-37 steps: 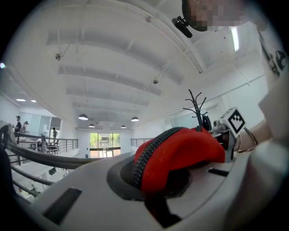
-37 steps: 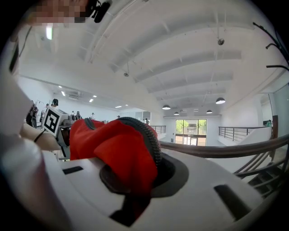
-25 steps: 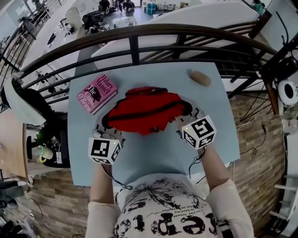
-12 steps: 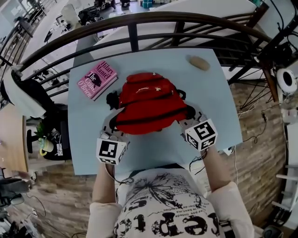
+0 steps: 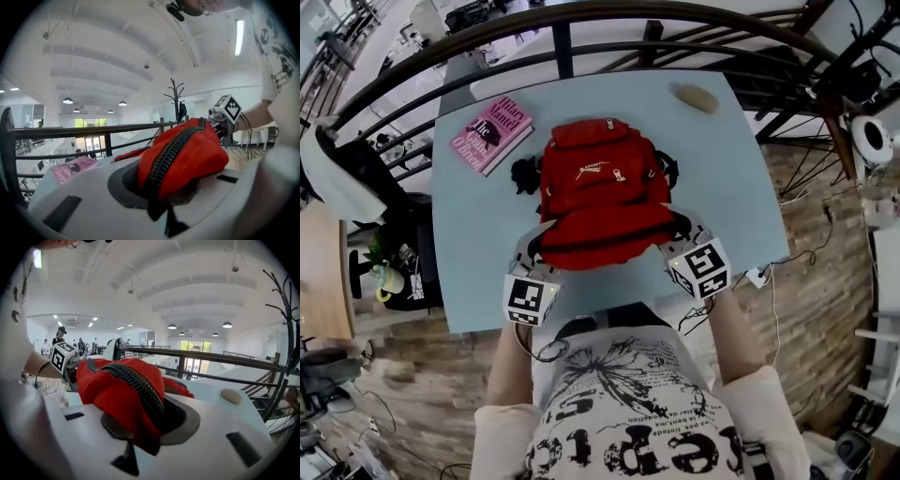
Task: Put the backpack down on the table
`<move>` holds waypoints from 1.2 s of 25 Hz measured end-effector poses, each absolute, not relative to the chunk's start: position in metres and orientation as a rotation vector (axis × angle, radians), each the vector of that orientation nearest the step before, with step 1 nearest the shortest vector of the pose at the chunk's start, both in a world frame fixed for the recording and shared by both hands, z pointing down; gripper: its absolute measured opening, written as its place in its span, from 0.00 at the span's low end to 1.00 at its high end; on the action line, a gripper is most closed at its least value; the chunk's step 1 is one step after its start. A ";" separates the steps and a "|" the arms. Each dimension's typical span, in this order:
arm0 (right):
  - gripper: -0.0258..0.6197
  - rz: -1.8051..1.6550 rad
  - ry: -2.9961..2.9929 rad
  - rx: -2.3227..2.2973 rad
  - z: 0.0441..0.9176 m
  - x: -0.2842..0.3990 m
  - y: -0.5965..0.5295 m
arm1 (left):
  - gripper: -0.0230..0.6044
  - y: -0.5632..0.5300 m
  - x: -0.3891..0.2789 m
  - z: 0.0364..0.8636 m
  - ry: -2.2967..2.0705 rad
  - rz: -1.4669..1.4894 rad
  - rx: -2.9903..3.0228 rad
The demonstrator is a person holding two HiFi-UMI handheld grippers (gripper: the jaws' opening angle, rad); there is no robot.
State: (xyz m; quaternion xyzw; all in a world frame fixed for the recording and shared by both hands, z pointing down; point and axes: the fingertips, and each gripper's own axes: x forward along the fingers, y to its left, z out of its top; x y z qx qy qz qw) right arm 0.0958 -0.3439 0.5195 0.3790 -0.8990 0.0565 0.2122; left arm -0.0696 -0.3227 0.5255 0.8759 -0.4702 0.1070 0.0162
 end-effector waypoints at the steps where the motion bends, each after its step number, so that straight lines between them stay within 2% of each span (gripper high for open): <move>1: 0.16 0.171 -2.480 1.044 0.527 0.095 -0.338 | 0.07 -0.318 -0.070 0.533 -1.437 0.342 2.721; 19: 0.27 0.387 -2.200 0.935 0.694 0.112 -0.280 | 0.07 -0.269 -0.059 0.689 -1.025 0.733 2.587; 30: 0.33 0.437 -2.197 0.826 0.741 0.113 -0.277 | 0.07 -0.269 -0.058 0.736 -0.974 0.833 2.465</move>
